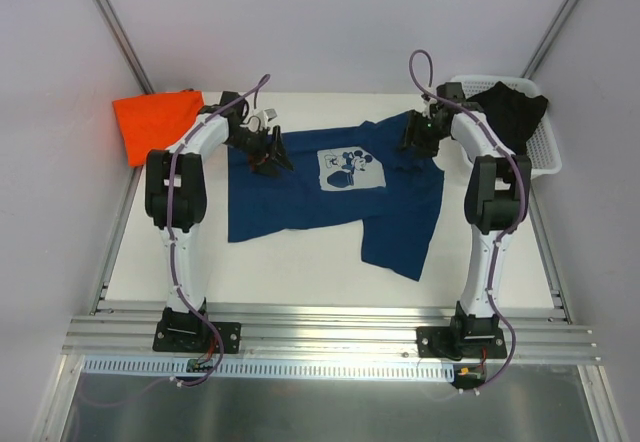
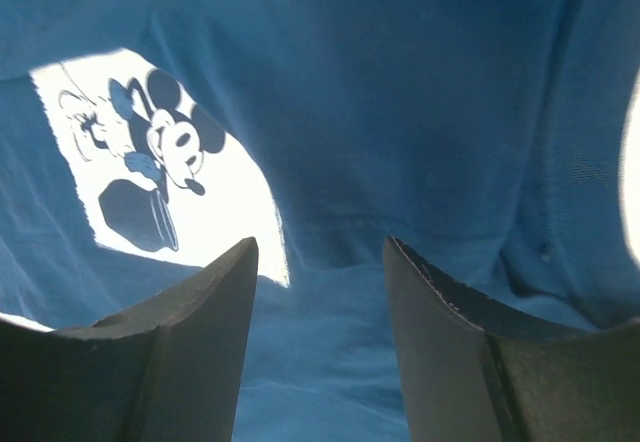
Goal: Fold and stack the t-shirts
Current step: Fold the flattened tshirt in 1/3 of the way
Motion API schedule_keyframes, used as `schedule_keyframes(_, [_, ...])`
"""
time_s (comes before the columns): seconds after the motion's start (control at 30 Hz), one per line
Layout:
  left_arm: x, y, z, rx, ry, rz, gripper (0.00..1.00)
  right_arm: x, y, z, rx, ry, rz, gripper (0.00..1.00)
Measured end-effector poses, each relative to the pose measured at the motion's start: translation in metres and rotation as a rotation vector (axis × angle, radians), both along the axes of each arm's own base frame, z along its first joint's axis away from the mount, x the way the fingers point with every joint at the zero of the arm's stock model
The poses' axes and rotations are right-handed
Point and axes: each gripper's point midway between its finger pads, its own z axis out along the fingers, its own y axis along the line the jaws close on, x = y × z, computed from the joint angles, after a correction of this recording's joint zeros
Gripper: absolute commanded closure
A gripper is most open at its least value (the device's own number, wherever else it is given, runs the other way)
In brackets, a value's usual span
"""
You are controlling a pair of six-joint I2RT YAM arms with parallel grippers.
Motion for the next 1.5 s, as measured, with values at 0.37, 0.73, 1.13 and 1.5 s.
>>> schedule_keyframes(0.37, [0.021,0.021,-0.017,-0.026,0.069,0.055,0.39,-0.018,0.003,-0.046,0.017,0.120,-0.006,0.43])
schedule_keyframes(0.73, [0.018,0.021,-0.028,-0.101,0.199,0.098,0.38,-0.029,0.011,-0.045,0.033,0.125,0.002,0.42])
schedule_keyframes(1.13, [0.038,0.034,-0.035,-0.081,0.205,0.152,0.32,-0.060,0.034,-0.045,0.055,0.176,0.018,0.41])
schedule_keyframes(1.5, [0.051,0.046,-0.044,0.004,0.166,0.186,0.30,-0.065,0.027,-0.045,0.048,0.190,0.005,0.41])
